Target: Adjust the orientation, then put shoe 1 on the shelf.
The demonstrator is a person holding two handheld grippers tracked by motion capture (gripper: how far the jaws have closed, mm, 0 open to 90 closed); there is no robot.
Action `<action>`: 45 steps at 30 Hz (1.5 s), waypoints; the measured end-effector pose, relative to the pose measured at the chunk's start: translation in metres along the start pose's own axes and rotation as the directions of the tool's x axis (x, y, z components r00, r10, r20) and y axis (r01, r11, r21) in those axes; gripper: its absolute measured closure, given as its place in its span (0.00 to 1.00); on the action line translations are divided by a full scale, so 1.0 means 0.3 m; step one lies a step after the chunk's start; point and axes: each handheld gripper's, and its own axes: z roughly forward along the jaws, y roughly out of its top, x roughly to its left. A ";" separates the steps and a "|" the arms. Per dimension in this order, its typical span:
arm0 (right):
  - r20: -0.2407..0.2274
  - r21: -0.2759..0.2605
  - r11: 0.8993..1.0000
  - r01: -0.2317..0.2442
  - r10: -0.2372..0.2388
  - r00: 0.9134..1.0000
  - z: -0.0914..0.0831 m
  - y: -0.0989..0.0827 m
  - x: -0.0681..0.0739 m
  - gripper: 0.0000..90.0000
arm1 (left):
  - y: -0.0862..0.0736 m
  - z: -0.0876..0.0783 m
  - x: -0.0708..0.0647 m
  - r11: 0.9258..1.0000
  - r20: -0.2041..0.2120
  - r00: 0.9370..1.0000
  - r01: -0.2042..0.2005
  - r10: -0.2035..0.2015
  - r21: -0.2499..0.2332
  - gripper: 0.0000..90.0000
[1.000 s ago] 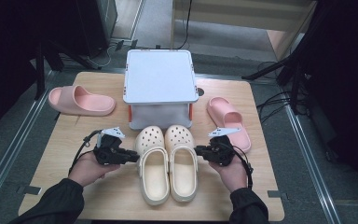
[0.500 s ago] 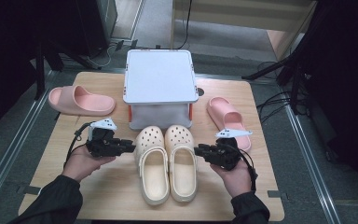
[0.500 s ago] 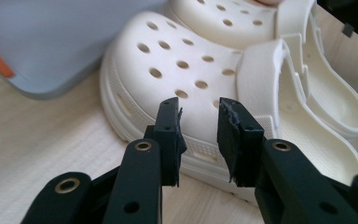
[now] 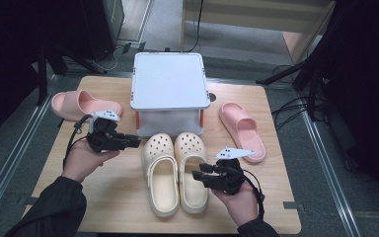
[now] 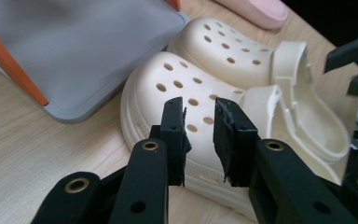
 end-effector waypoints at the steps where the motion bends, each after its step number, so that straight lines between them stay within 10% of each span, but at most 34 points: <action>1: -0.005 0.002 1.000 -0.002 0.002 1.000 0.007 -0.001 0.004 0.60 | 0.012 -0.008 0.000 1.000 -0.001 1.000 -0.003 0.003 -0.004 0.82; 16: 0.047 0.023 1.000 -0.015 0.014 0.999 0.101 -0.011 0.031 0.37 | 0.180 -0.070 0.003 0.999 -0.008 0.999 -0.041 0.041 -0.003 0.84; 32: 0.097 0.023 0.998 -0.051 0.049 0.994 0.236 0.006 0.057 0.37 | 0.315 -0.077 0.073 0.998 -0.015 0.999 -0.047 0.047 -0.029 0.87; 45: 0.192 0.009 0.997 -0.072 0.069 0.979 0.309 0.010 0.090 0.49 | 0.315 -0.036 0.138 0.999 -0.083 0.996 -0.037 0.037 0.007 0.89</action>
